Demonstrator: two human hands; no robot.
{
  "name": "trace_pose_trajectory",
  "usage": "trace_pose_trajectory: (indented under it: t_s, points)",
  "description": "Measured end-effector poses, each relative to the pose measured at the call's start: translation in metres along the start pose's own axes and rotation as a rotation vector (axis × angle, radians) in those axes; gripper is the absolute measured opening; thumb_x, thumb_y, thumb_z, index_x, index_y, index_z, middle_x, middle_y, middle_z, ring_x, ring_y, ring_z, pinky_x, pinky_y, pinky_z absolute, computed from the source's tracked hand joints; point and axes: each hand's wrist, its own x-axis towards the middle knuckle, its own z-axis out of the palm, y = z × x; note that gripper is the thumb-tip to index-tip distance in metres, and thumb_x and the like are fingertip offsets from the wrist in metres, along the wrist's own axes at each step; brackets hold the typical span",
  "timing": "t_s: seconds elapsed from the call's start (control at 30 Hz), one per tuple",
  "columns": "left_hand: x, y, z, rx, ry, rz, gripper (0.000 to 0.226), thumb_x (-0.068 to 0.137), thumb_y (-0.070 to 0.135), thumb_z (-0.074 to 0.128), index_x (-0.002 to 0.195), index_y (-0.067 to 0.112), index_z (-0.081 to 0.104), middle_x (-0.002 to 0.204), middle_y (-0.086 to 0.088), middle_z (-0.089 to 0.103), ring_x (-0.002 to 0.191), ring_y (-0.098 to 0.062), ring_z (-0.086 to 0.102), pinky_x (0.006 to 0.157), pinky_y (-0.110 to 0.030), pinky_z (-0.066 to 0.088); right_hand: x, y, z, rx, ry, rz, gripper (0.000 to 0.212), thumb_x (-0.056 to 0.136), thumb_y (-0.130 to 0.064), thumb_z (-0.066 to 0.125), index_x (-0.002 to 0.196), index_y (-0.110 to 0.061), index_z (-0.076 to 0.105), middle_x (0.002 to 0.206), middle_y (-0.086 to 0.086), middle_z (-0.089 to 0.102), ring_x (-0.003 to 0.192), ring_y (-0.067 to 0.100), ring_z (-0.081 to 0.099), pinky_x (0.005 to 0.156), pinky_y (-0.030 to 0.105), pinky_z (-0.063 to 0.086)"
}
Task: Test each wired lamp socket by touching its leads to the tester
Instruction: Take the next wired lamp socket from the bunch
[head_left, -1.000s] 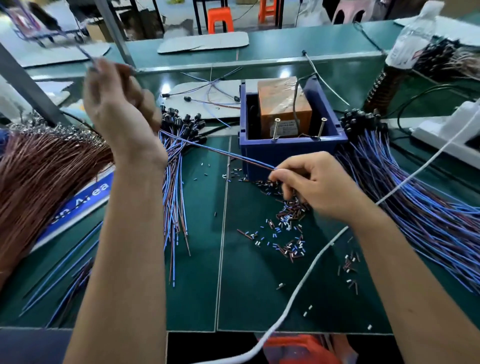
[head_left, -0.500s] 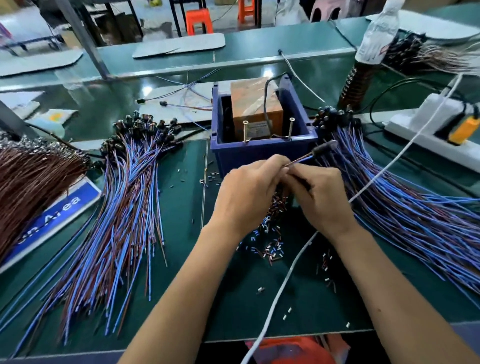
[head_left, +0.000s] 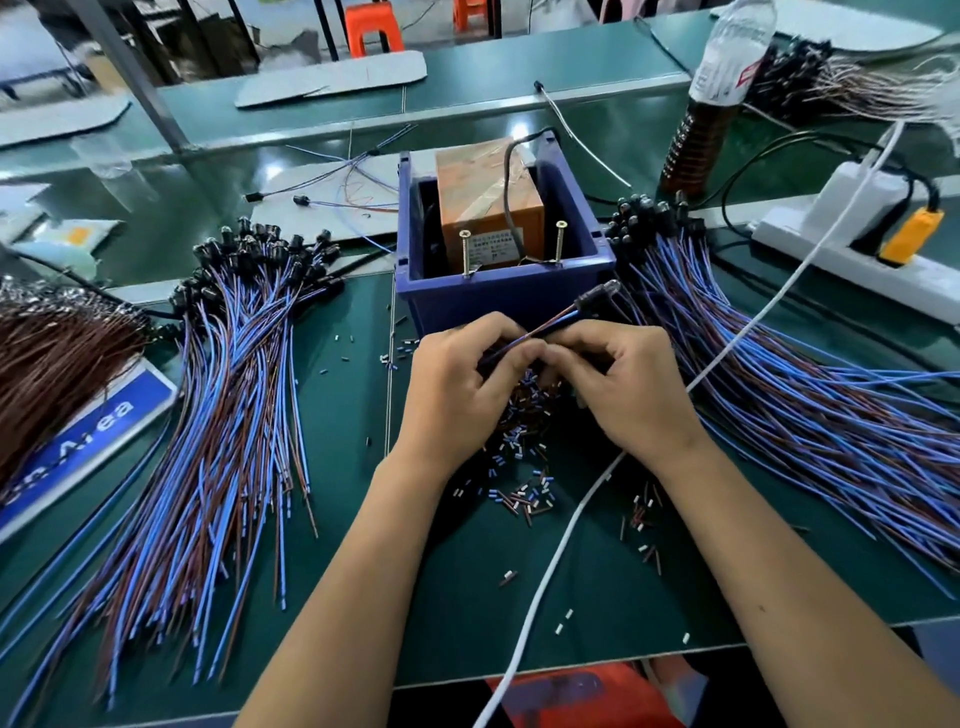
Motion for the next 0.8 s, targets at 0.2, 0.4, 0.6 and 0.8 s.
trace_pose_trajectory:
  t_s: [0.2,0.4,0.6,0.8]
  points:
    - [-0.0022,-0.0021,-0.0003,-0.105,-0.046,-0.087,0.012,0.098,0.018,0.068,0.086,0.017,0.068,0.069,0.004,0.062,0.063,-0.017,0.058,0.058,-0.038,0.047,0.0009,0.0043,-0.0021,0.076,-0.011,0.063,0.017,0.102,-0.025,0.067,0.09,-0.021,0.078,0.074,-0.003,0.075,0.049,0.014,0.058,0.053,0.025,0.05]
    - [-0.0015,-0.004,-0.0037,-0.242,0.039,-0.256,0.021,0.094,0.019,0.07,0.073,0.019,0.064,0.062,0.0,0.059,0.06,-0.008,0.051,0.06,-0.028,0.041,0.0036,0.0096,-0.0081,0.182,0.12,0.14,0.012,0.101,-0.02,0.068,0.095,-0.02,0.079,0.072,0.002,0.074,0.049,0.011,0.056,0.049,0.018,0.043]
    - [-0.0013,-0.0008,-0.0028,-0.294,-0.055,-0.272,0.023,0.09,0.014,0.07,0.069,0.016,0.064,0.06,0.001,0.059,0.058,-0.004,0.051,0.061,-0.021,0.04,0.0026,0.0075,-0.0045,0.109,0.069,0.05,0.013,0.097,-0.02,0.074,0.106,-0.014,0.081,0.092,-0.008,0.076,0.081,0.01,0.071,0.071,0.022,0.052]
    - [-0.0032,-0.0007,-0.0029,-0.295,-0.151,-0.275,0.02,0.09,0.016,0.069,0.071,0.02,0.067,0.059,0.001,0.061,0.058,-0.009,0.054,0.058,-0.026,0.043,0.0008,0.0067,-0.0031,0.096,0.039,0.054,0.01,0.092,-0.019,0.078,0.093,-0.029,0.077,0.092,-0.007,0.072,0.086,0.01,0.07,0.08,0.027,0.056]
